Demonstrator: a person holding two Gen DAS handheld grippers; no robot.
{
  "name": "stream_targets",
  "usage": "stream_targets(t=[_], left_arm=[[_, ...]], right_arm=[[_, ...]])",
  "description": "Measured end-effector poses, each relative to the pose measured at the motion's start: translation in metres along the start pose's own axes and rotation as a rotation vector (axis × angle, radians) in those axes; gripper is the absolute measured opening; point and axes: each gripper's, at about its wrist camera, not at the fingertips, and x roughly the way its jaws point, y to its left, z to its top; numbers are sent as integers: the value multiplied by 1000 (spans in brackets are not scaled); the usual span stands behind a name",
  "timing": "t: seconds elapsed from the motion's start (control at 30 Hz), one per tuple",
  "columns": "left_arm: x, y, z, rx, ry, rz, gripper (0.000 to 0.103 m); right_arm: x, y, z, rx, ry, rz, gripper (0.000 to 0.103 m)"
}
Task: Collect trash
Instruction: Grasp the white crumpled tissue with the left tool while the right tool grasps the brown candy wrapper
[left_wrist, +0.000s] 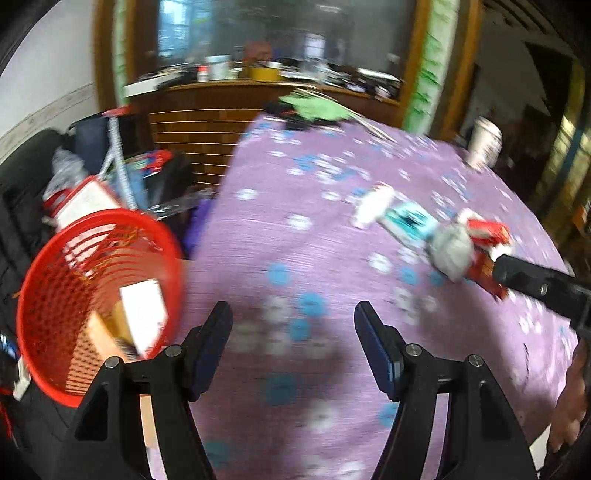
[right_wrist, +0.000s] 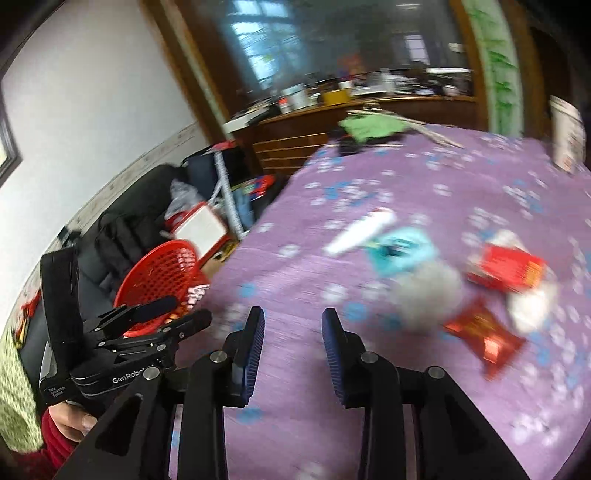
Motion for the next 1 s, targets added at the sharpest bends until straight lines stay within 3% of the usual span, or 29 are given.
stream_targets(t=[0.13,0.2,0.27,0.4,0.57,0.73,0.77,0.8,0.9,1.0], left_arm=[[10,-40,-1,83,38,-44,68],[15,-60,-2,133,54,-61,68],[19,-73,-2,168,64,-73,68],[29,-96,-1,222,94,-108,71],[38,-107,7,255,123,-122,72],[43,-109,19,240,143,-138,73],[45,-110,23,234,143,-137,73],[48,-111,27,227,143,-138,73],[55,-116,34,212,143,-139,73],[62,-127,42,224,129,-128,73]], right_arm=[[-28,-55,-10,20,-10,-132,37],[-36,-85,-12,41,-5,-175,46],[-37,-109,-12,47,30,-167,48],[-25,-132,-7,5,79,-140,67],[0,-134,-2,-90,136,-107,73],[28,-126,-8,-201,187,-134,72],[30,-124,-11,-223,188,-130,65],[31,-123,-13,-231,192,-129,45],[30,-122,-19,-263,185,-165,44],[19,-127,-21,-233,140,-134,43]])
